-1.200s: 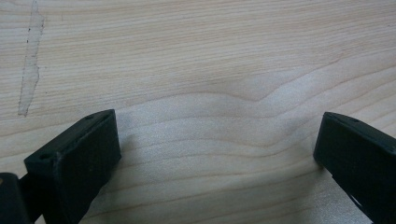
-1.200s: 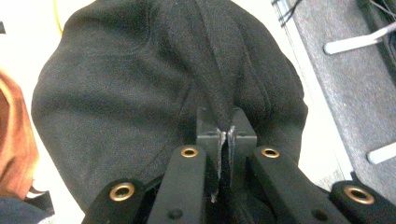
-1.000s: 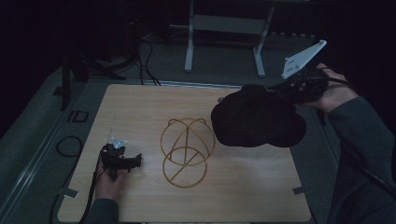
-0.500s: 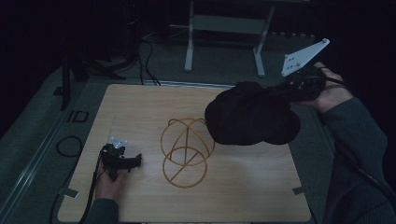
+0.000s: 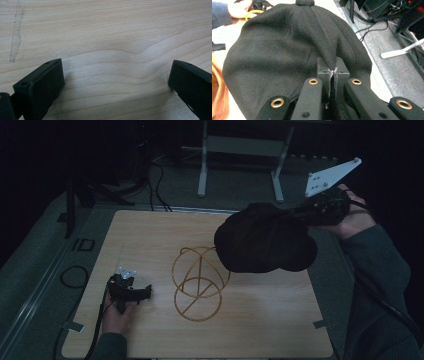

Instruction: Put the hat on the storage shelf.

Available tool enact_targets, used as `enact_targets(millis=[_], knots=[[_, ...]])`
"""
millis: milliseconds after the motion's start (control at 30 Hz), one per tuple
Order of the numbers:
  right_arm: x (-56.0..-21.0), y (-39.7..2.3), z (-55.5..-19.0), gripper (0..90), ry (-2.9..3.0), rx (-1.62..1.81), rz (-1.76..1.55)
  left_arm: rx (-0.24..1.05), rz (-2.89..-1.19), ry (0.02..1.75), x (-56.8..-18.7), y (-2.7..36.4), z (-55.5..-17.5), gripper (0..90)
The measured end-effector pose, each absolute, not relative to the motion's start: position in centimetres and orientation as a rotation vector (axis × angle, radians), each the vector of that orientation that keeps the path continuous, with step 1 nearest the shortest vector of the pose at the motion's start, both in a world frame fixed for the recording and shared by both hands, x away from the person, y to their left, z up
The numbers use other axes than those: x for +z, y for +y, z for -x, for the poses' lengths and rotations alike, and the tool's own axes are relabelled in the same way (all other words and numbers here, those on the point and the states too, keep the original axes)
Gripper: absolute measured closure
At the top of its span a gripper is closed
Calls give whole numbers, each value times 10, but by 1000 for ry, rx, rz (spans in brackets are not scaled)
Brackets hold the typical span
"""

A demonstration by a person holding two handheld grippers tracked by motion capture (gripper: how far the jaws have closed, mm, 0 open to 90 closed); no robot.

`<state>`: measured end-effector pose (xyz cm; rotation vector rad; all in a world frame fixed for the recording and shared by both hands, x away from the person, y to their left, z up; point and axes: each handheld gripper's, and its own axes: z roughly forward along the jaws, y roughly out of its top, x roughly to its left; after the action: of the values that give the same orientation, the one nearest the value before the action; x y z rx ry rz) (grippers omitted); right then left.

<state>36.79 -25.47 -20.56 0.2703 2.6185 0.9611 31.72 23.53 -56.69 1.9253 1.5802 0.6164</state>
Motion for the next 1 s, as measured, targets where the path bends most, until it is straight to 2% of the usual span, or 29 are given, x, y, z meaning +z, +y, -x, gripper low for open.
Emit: enact_targets(millis=[1000], knots=[[-199, -212, -364, 869, 2599, 1045, -135, 617, -1926, 1580, -567, 235, -317, 1]])
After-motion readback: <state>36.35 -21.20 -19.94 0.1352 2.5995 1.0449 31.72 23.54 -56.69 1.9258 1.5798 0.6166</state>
